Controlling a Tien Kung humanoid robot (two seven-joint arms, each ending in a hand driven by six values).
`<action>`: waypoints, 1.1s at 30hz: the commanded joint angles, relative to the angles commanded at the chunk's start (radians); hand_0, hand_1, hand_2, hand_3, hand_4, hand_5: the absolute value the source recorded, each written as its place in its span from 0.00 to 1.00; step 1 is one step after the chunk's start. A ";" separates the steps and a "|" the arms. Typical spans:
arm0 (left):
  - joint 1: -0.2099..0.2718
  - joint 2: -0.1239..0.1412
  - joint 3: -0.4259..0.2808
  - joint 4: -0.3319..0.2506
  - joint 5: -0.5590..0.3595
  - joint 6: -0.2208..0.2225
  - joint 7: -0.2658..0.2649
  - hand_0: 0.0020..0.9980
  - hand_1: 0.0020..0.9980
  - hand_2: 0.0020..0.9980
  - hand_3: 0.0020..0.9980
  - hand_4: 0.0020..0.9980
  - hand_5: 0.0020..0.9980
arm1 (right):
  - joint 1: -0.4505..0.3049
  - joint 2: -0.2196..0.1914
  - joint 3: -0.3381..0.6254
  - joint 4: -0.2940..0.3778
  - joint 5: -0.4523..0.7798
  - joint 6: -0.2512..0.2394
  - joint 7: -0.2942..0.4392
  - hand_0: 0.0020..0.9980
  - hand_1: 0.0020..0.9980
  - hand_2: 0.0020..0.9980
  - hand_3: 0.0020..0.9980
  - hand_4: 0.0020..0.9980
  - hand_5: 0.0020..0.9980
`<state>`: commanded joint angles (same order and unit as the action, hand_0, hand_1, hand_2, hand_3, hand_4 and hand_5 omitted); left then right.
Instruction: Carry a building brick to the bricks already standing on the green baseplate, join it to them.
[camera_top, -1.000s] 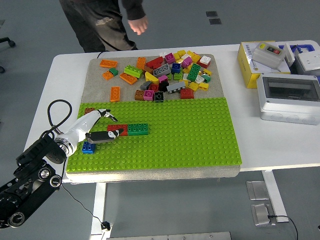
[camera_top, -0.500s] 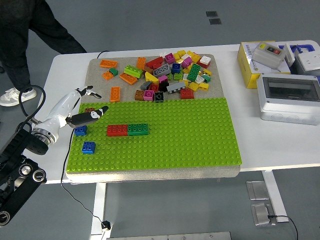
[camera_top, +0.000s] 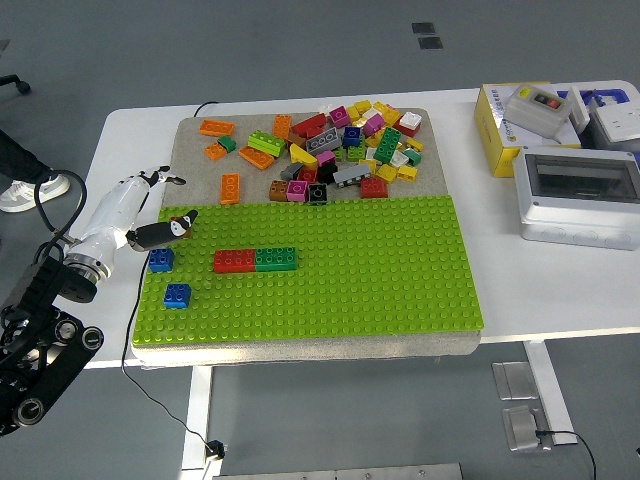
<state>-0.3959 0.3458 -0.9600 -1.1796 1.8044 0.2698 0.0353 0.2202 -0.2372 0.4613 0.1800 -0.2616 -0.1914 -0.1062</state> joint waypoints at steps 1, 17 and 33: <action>-0.004 0.001 0.007 0.008 0.008 -0.003 0.006 1.00 0.94 0.93 0.75 0.62 0.20 | 0.001 0.000 -0.002 0.000 0.002 0.000 -0.001 0.67 0.64 0.66 0.71 0.59 0.76; -0.060 0.042 0.136 0.049 0.090 -0.050 0.089 1.00 0.95 0.95 0.82 0.50 0.08 | 0.007 0.012 -0.036 0.000 0.025 -0.002 -0.008 0.67 0.64 0.66 0.71 0.59 0.76; -0.133 0.020 0.191 0.144 0.059 -0.065 0.078 1.00 0.96 0.97 0.82 0.47 0.06 | 0.007 0.015 -0.055 0.000 0.044 0.002 -0.002 0.67 0.64 0.66 0.71 0.59 0.76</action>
<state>-0.5294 0.3660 -0.7694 -1.0352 1.8630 0.2045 0.1129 0.2269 -0.2226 0.4063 0.1800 -0.2172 -0.1898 -0.1081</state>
